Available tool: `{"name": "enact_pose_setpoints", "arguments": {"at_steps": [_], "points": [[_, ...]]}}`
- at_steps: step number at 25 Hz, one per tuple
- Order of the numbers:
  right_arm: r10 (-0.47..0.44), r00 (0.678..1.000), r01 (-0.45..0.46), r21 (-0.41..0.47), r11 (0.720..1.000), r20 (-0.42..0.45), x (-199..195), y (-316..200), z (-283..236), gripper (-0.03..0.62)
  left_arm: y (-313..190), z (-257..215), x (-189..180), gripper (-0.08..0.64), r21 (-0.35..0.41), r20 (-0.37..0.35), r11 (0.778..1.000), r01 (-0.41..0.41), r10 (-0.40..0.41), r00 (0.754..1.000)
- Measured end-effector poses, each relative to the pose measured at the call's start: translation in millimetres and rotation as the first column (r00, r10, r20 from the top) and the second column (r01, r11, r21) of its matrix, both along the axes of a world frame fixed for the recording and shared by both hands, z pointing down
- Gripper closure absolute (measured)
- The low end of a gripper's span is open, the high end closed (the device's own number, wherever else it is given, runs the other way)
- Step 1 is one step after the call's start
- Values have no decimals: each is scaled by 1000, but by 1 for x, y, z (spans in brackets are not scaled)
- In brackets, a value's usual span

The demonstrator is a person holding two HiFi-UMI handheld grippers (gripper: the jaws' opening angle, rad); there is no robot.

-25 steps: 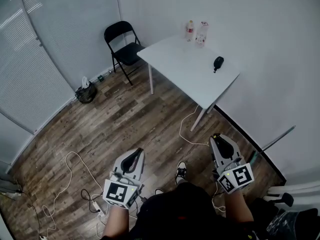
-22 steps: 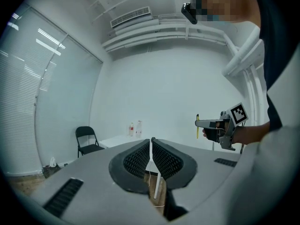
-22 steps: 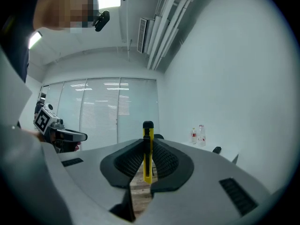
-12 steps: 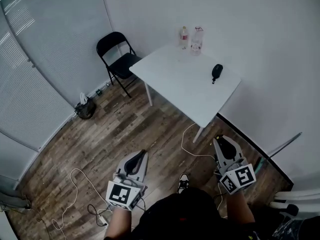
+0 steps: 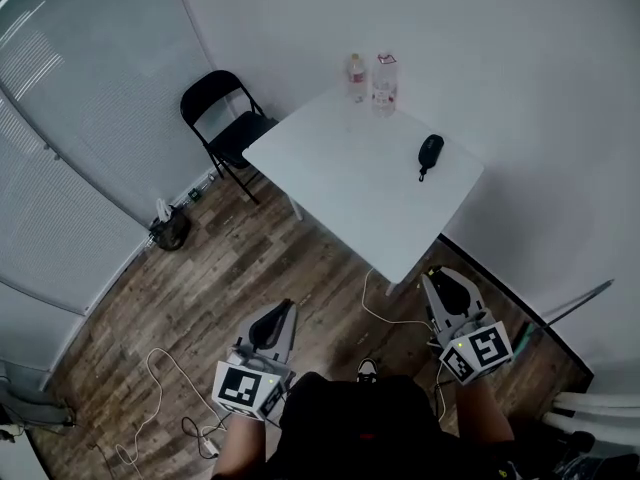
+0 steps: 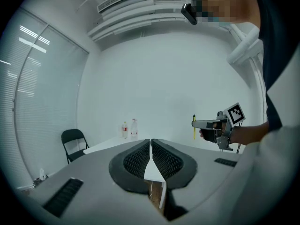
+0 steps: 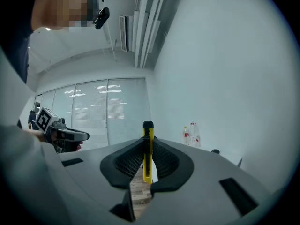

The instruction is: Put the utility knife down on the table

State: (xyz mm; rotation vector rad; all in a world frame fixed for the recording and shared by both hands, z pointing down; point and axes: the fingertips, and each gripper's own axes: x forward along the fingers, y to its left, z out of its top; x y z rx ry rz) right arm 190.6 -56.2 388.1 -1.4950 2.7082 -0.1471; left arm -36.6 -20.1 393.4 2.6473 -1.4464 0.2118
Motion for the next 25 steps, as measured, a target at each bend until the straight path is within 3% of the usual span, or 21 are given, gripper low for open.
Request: {"name": "enact_pose_setpoints", "arguments": {"at_steps": [11,20,25], "points": [[47,999,-48,-59,997,-9,10,-79,23,526,-101,17,24,524,-34,-3,994,-101,101,995],[153,986,-161,-114,980,-68,-18,-178,32,526,-229,19,2,524,-21,-26,973,-230,229,973],[188,982,-188,-180,966,-15,-44,-229,42,526,-281,24,-21,524,-44,-17,955,-294,294,956]]}}
